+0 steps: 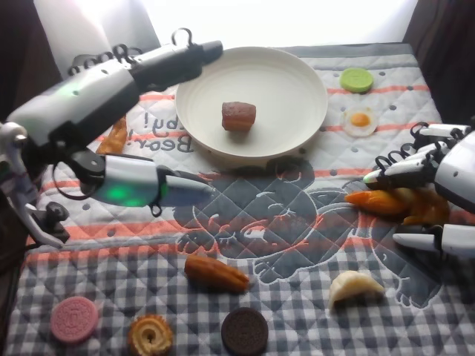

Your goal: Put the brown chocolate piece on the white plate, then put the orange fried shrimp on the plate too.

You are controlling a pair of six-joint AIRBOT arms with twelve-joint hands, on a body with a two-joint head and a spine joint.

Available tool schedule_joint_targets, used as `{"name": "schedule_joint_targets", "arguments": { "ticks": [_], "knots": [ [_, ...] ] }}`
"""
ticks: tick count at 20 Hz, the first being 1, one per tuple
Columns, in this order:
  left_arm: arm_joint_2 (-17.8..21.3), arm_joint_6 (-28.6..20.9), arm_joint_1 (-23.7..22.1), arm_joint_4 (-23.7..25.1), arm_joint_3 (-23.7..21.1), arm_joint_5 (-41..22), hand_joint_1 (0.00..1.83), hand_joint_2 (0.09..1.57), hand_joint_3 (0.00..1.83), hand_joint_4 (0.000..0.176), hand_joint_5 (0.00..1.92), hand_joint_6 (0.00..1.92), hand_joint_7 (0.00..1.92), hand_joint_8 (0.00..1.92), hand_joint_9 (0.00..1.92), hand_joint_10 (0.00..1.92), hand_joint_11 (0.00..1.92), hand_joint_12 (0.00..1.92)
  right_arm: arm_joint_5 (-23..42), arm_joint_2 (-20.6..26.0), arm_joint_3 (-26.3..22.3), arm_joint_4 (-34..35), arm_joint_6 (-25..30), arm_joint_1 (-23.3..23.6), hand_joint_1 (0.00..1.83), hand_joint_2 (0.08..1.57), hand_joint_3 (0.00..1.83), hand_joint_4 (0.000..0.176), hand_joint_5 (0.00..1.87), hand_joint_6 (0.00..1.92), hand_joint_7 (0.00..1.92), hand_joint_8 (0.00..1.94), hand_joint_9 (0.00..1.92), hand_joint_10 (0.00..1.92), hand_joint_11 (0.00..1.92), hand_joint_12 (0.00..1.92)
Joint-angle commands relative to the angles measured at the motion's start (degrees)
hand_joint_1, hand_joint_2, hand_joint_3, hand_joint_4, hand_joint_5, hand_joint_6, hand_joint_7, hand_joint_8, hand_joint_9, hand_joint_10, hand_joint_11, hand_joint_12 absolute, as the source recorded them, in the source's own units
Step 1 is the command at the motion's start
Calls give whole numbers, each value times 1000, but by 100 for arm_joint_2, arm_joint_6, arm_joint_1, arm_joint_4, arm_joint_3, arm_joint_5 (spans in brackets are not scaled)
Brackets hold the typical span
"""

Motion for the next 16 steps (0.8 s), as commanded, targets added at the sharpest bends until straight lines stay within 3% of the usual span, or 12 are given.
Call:
{"name": "schedule_joint_targets", "arguments": {
  "ticks": [1,2,3,4,5,6,7,8,9,12,14,16],
  "knots": [
    [32,-50,-21,99,-23,-838,1004,835,0,139,226,4,325,1,352,12,0,1048,319,-28,37,39,1,24,1017,1126,2,0,955,797,1198,145,1026,651,687,1443],
    [32,-51,-10,87,-27,-842,1004,835,0,139,226,4,325,1,352,12,0,1048,306,-43,43,39,1,25,1017,1126,2,0,955,797,1198,145,1026,651,687,1443],
    [29,-51,-6,74,-27,-838,978,837,0,140,223,1,328,1,369,14,0,1095,298,-56,49,38,1,29,1197,1108,0,0,960,854,1109,819,998,915,737,1557],
    [24,-51,5,44,-26,-828,983,840,1,139,224,1,344,7,384,18,0,1106,296,-65,53,35,1,49,1256,1082,0,0,1001,796,1138,896,1058,1023,865,1557],
    [24,-53,28,11,-26,-825,959,837,0,145,226,1,368,9,412,21,0,1139,296,-65,53,32,1,85,1266,1070,0,0,1012,800,1162,858,1112,1015,969,1497],
    [24,-107,73,-11,-27,-842,937,837,1,140,226,1,377,9,424,23,0,1142,296,-65,59,23,0,121,1263,1074,1,0,987,853,1159,850,1114,983,966,1486],
    [25,-177,116,-17,-27,-862,900,845,2,136,210,0,395,8,455,26,0,1062,297,-64,66,14,0,144,1362,1080,2,0,953,905,1111,756,1020,1150,891,1439],
    [27,-264,150,-21,-24,-884,873,856,3,133,198,1,391,3,453,16,0,999,297,-62,67,4,0,163,1259,1104,6,0,918,1009,1081,893,992,1001,847,1398],
    [31,-359,179,-28,-18,-906,849,861,2,134,201,1,391,1,455,12,0,1041,298,-56,65,-12,0,198,1237,1126,4,0,884,1025,1036,1033,986,996,822,1463],
    [57,-641,267,-31,4,-984,836,869,2,133,215,1,381,0,412,1,0,962,376,6,31,-102,1,375,1256,1112,0,0,930,908,1064,1052,1041,1126,916,1576],
    [89,-741,308,-10,-15,-1023,850,878,3,135,209,0,369,0,402,0,0,970,496,36,36,-163,1,579,1248,1118,2,0,907,954,1057,1034,1023,984,860,1449],
    [136,-997,400,38,-25,-1100,854,873,0,126,217,2,384,4,423,7,0,1031,540,6,113,-176,-29,885,1250,1116,0,0,915,927,1063,1038,1027,958,815,1496]
  ]
}}
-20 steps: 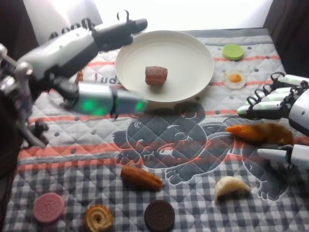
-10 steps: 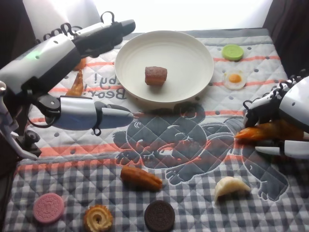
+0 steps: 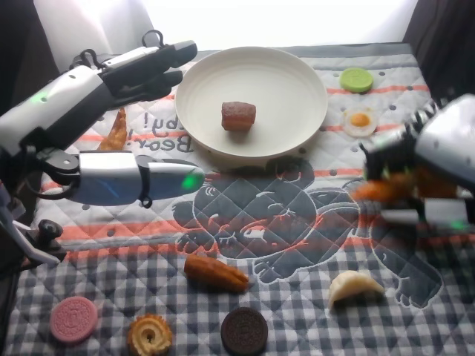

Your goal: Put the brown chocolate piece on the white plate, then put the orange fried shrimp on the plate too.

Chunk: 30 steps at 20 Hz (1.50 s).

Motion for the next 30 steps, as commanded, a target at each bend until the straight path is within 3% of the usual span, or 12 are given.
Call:
{"name": "schedule_joint_targets", "arguments": {
  "ticks": [1,2,4,7,9,16,17,18,20,25,27,30],
  "knots": [
    [51,-170,5,89,1,-789,839,879,2,125,209,2,384,2,417,3,0,975,795,2,71,86,-72,160,1263,1106,0,0,949,849,1074,1041,1030,1013,817,1521],
    [82,-312,73,97,1,-869,803,900,4,118,216,1,375,1,394,1,0,842,792,-85,153,75,-127,365,1270,1106,0,0,984,761,1046,1127,989,1424,930,1745],
    [107,-377,113,97,-3,-939,810,903,2,109,233,2,372,0,389,0,0,729,777,-238,318,58,-129,634,1267,1111,0,0,971,768,1037,1147,965,1418,898,1736],
    [141,-378,116,161,-17,-1036,877,896,0,100,241,1,408,4,404,4,0,873,393,-691,811,59,-130,1269,1245,1116,1,0,940,886,1039,1076,957,961,787,1440],
    [172,-378,123,203,-44,-1108,905,897,0,81,271,5,412,2,397,1,0,1093,-96,-1064,1191,-29,-130,1714,1251,1113,0,0,969,824,1030,1114,974,1099,811,1565],
    [96,-378,15,270,54,-980,869,909,1,87,264,2,378,2,336,4,0,954,-1107,-2005,2130,-118,-130,2330,1223,1175,6,0,749,1158,970,1175,989,588,807,1178],
    [81,-378,5,270,64,-979,874,904,0,86,272,2,380,2,343,6,0,968,-1126,-2014,2124,-156,-130,2347,869,1090,0,0,454,397,608,514,676,365,448,1134],
    [81,-378,6,270,60,-996,890,902,0,72,285,3,384,2,349,6,0,1001,-1129,-2015,2119,-174,-130,2347,603,959,0,86,97,21,320,41,373,59,39,984],
    [90,-419,7,270,59,-1023,911,896,0,60,285,1,368,0,344,3,0,1012,-1126,-2014,2058,-175,-131,2348,525,919,0,96,3,0,171,5,209,10,1,486],
    [132,-1647,-19,344,551,-1112,885,915,4,28,260,0,356,2,393,23,0,993,-674,-1547,1531,-172,-130,2224,545,912,3,158,0,0,83,0,107,4,0,355],
    [225,-2164,4,433,690,-1240,852,929,4,63,260,8,375,7,410,17,0,970,-305,-1155,1222,-170,-130,2017,447,933,2,174,0,0,71,1,21,9,0,83],
    [464,-2360,153,432,614,-1695,819,916,0,50,283,6,376,2,380,1,0,957,593,-462,637,30,-129,1383,464,935,0,176,0,0,66,5,0,0,0,2]
  ]
}}
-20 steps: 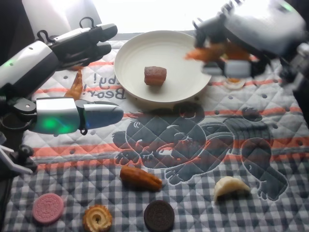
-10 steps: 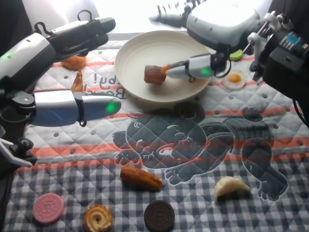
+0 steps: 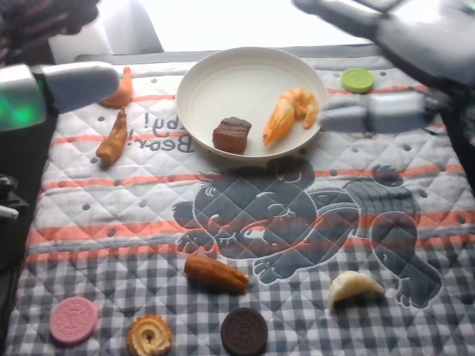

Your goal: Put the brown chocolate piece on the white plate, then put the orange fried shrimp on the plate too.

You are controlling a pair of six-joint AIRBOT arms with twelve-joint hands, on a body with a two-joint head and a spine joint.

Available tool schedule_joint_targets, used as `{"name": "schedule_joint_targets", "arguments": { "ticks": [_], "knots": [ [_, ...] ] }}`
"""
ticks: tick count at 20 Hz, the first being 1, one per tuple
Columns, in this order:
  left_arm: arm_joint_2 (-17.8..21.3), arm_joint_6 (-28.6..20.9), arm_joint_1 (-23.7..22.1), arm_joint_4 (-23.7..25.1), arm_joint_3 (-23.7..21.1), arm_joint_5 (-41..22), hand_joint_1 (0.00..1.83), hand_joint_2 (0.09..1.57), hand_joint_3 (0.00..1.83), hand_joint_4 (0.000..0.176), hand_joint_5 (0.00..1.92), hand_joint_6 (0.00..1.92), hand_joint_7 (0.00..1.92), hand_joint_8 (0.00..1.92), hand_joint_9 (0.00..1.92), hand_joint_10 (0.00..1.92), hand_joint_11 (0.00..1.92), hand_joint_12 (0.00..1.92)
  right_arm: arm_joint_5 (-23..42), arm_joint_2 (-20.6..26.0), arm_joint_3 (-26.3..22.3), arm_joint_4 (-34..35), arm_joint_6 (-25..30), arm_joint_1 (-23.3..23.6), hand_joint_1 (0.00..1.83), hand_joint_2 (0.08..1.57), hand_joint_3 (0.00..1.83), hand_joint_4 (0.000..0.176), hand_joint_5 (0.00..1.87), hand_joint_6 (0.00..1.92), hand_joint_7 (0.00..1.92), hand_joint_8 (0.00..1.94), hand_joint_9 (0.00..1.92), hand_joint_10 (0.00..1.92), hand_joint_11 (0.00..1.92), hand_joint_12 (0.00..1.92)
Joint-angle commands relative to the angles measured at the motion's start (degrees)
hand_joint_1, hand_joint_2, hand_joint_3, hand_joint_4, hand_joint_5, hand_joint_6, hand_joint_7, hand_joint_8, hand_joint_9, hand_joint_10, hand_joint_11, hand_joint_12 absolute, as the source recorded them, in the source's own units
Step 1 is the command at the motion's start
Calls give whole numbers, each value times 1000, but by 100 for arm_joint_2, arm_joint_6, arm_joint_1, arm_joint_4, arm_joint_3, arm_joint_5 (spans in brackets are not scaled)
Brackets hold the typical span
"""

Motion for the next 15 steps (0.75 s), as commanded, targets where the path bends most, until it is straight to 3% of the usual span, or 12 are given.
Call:
{"name": "schedule_joint_targets", "arguments": {
  "ticks": [1,3,4,5,6,7,8,10,12,13,14,15],
  "knots": [
    [56,-159,22,29,-34,-1034,917,907,0,73,248,1,364,0,398,7,0,946,1185,100,-138,55,17,-114,547,932,0,176,13,4,92,13,0,0,0,0],
    [124,-430,169,20,-72,-1425,1029,892,0,98,252,2,342,0,378,2,0,843,1790,392,-443,285,26,-658,496,937,1,176,5,0,106,16,12,4,0,0],
    [132,-649,307,-4,-73,-1699,1061,906,0,92,240,2,334,0,364,1,0,789,2206,600,-669,445,27,-1073,495,944,4,166,7,2,103,12,24,9,0,0],
    [132,-768,424,-31,-84,-1898,1034,916,4,83,232,0,327,0,363,2,0,777,2516,737,-832,557,52,-1364,528,965,11,158,3,0,96,7,18,5,0,0],
    [142,-882,595,-84,-131,-2197,857,958,9,109,150,0,256,0,318,0,0,537,2915,964,-1014,663,129,-1742,572,987,14,127,20,6,122,13,39,12,0,0],
    [163,-945,709,-127,-190,-2452,806,972,9,101,117,0,243,0,313,0,0,535,3248,1073,-1145,721,202,-1973,567,993,5,101,41,4,152,7,90,12,28,13],
    [187,-1015,837,-155,-246,-2695,754,971,5,97,108,0,249,2,309,0,0,570,3562,1173,-1252,757,272,-2173,574,970,0,109,50,4,172,9,127,19,17,9],
    [197,-1212,1074,-190,-303,-3166,667,964,1,49,59,2,226,2,309,9,0,799,4132,1283,-1421,808,311,-2503,543,969,0,78,128,4,263,7,286,18,145,77],
    [195,-1339,1222,-191,-360,-3533,449,1055,19,0,56,1,233,1,359,18,0,1039,4587,1298,-1545,812,311,-2734,435,1085,11,4,180,3,359,4,355,3,187,237],
    [196,-1399,1289,-181,-387,-3740,315,1149,29,20,163,23,164,0,331,4,0,917,4820,1298,-1615,800,311,-2825,341,1120,18,31,185,3,363,1,351,0,179,260],
    [201,-1488,1331,-168,-408,-3826,315,1149,29,20,163,23,164,0,331,4,0,917,5031,1306,-1657,749,310,-2872,341,1120,18,31,185,3,363,1,351,0,179,260],
    [212,-1537,1290,-100,-411,-3826,267,1221,15,99,310,29,153,0,304,0,0,709,5106,1353,-1734,730,310,-2890,296,1123,14,19,134,0,340,0,321,0,160,260]
  ]
}}
